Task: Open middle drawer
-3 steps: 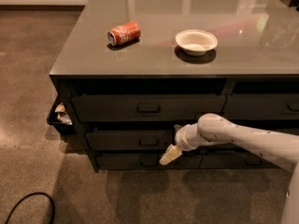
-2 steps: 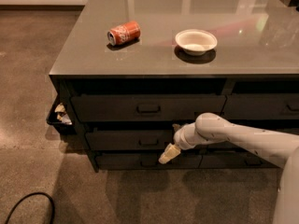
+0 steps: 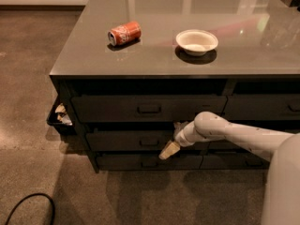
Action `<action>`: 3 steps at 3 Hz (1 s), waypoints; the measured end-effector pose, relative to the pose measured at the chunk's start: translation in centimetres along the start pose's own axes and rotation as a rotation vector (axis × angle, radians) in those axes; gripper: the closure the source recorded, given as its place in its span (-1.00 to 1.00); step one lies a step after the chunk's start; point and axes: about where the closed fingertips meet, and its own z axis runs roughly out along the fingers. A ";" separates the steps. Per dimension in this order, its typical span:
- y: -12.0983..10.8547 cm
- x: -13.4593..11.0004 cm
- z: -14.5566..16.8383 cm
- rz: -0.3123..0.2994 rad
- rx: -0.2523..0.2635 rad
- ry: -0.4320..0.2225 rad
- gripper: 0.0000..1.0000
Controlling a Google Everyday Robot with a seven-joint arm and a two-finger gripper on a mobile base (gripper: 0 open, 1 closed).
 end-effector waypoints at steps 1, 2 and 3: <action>-1.2 0.8 1.7 0.027 -0.002 0.013 -1.00; -2.3 1.9 3.4 0.066 0.003 0.025 -1.00; -3.1 2.8 4.4 0.097 0.004 0.038 -1.00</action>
Offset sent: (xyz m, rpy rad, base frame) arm 0.0452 -0.0141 -0.0547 -0.0031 0.0652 -0.1025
